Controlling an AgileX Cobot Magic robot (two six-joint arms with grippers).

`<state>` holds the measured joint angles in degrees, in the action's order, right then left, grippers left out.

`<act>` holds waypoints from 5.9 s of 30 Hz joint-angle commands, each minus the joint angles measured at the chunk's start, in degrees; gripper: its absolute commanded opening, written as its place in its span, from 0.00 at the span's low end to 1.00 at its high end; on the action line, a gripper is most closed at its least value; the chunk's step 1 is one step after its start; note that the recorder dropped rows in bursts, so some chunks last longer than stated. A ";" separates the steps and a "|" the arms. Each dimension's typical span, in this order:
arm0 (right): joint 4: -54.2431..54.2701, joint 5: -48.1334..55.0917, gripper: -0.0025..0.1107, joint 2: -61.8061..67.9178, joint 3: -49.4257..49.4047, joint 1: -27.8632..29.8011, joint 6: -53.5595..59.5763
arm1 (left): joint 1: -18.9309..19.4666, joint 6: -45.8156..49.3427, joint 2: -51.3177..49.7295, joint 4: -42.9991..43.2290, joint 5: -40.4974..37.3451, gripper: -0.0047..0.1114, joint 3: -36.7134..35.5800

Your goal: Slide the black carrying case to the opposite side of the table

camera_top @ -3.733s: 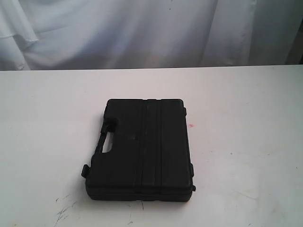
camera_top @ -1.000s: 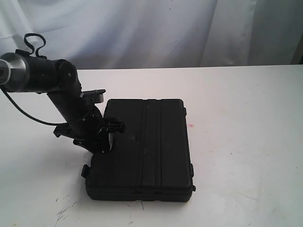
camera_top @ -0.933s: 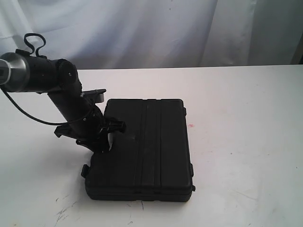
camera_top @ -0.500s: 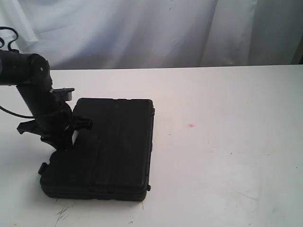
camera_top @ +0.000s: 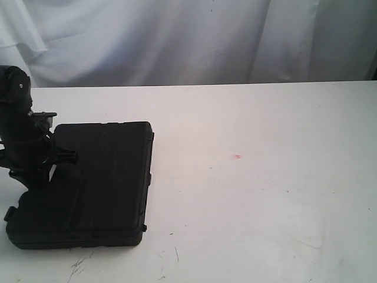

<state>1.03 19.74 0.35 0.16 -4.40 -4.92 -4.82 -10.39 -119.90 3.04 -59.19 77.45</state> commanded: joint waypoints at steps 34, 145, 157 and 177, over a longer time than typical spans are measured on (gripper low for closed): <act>0.10 -0.05 0.02 -0.35 -0.16 0.46 0.28 | 0.84 2.81 18.05 -4.19 1.98 0.05 0.03; 0.10 -0.05 0.02 -0.35 -0.16 0.46 0.28 | 5.50 8.99 119.90 -4.24 40.04 0.04 -77.45; 0.10 -0.05 0.02 -0.35 -0.16 0.46 0.28 | 5.50 8.99 119.90 -4.24 40.02 0.04 -77.45; 0.10 -0.05 0.02 -0.35 -0.16 0.46 0.28 | 5.50 8.99 119.90 -4.24 40.02 0.04 -77.45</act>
<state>1.03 19.74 0.35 0.16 -4.40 -4.92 0.51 -0.87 -0.25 -1.09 -19.65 0.28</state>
